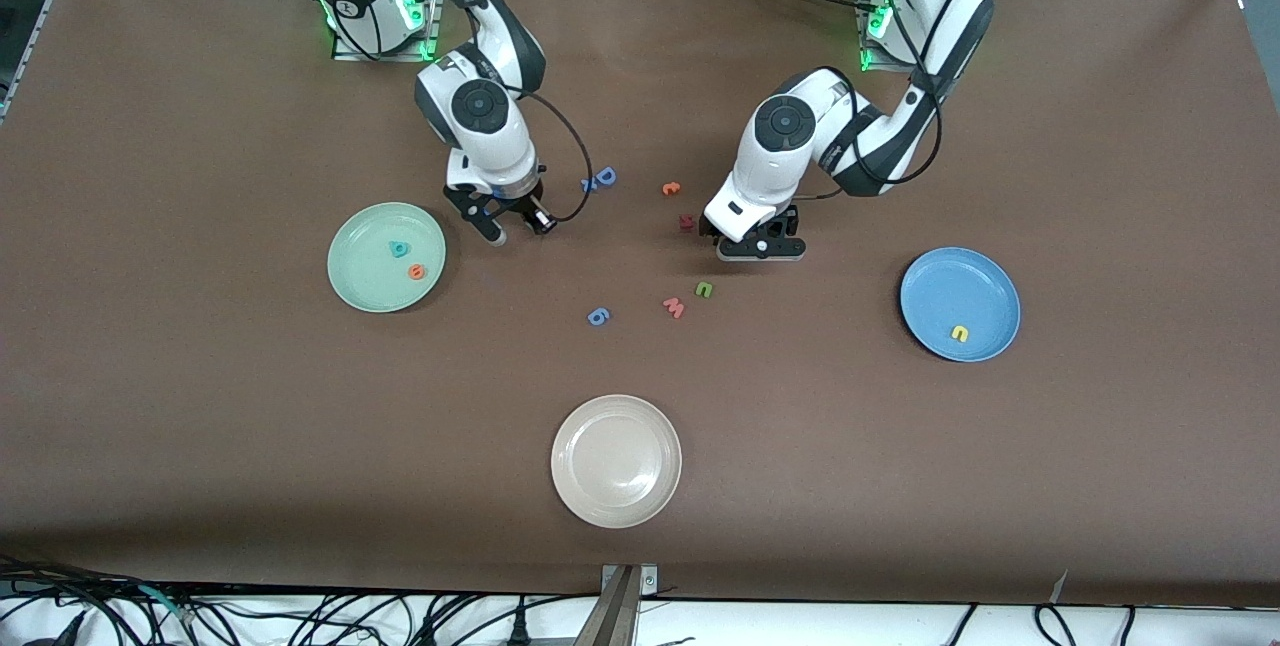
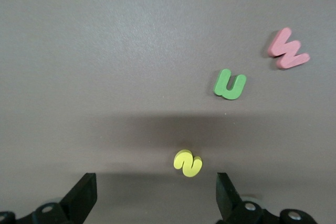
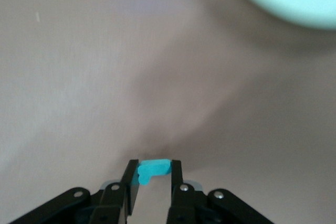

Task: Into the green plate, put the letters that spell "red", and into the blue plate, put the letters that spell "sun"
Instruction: 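Place the cyan letter on the green plate while the left gripper reaches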

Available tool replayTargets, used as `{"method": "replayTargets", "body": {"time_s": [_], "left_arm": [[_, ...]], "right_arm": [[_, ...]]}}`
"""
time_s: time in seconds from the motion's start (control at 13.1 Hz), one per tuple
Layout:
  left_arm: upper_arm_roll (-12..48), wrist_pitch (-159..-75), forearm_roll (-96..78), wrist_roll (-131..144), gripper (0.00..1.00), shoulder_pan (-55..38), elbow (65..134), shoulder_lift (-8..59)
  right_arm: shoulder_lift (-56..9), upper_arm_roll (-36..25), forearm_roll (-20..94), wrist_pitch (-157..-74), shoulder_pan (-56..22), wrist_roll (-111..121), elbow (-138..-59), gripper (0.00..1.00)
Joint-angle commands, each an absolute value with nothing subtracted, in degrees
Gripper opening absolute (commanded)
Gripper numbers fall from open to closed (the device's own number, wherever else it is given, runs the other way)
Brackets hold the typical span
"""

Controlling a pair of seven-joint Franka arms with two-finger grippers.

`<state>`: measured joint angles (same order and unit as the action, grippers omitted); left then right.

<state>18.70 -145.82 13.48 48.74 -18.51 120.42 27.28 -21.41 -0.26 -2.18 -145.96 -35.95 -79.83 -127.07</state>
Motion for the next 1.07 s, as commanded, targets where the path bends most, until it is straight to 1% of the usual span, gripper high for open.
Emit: {"method": "replayTargets", "body": {"time_s": [0.0,0.08,0.23,0.3,0.38,0.46,0.53,0.61,0.69,0.76,0.99], "left_arm": [[18.37,-146.16,16.17,50.89,1.00,-19.16,117.34,30.40],[18.37,-146.16,16.17,50.89,1.00,-19.25,117.16,30.58],[18.37,-146.16,16.17,50.89,0.98,-19.25,117.16,30.76],[18.37,-146.16,16.26,50.89,0.97,-19.42,117.16,30.85],[18.37,-146.16,16.26,50.89,0.96,-19.42,117.16,31.02],[18.37,-146.16,16.26,50.89,0.95,-19.51,117.16,31.29],[18.28,-146.16,16.26,50.89,0.94,-19.69,117.16,31.46],[18.28,-146.16,16.26,50.89,0.93,-19.69,117.16,31.73],[18.28,-146.16,16.35,50.89,0.91,-19.69,117.16,31.82],[18.28,-146.16,16.26,50.89,0.87,-19.69,117.16,31.82],[18.37,-146.16,16.26,50.89,0.72,-19.69,116.63,32.17]], "right_arm": [[-16.36,-6.39,-2.72,-133.11,-35.77,-67.20,-125.16,0.13],[-15.30,-9.81,-2.72,-130.54,-35.77,-61.32,-124.81,0.13],[-14.68,-16.05,-2.55,-128.33,-35.77,-50.41,-124.80,0.13],[-14.94,-18.26,-2.37,-127.89,-35.77,-46.62,-125.07,0.14],[-15.55,-19.24,-2.37,-127.88,-35.68,-45.10,-125.33,0.14],[-16.43,-20.29,-2.37,-127.88,-35.42,-43.70,-125.33,0.17],[-16.61,-20.74,-2.37,-127.79,-35.25,-42.46,-125.42,0.39],[-16.61,-20.83,-2.37,-127.88,-35.16,-42.45,-125.33,0.91],[-16.52,-20.83,-2.29,-127.79,-35.16,-42.36,-125.33,1.00],[-16.35,-20.92,-2.29,-127.79,-35.16,-42.45,-125.25,1.00],[-14.60,-20.74,-2.02,-125.61,-35.16,-42.54,-123.85,1.00]]}}
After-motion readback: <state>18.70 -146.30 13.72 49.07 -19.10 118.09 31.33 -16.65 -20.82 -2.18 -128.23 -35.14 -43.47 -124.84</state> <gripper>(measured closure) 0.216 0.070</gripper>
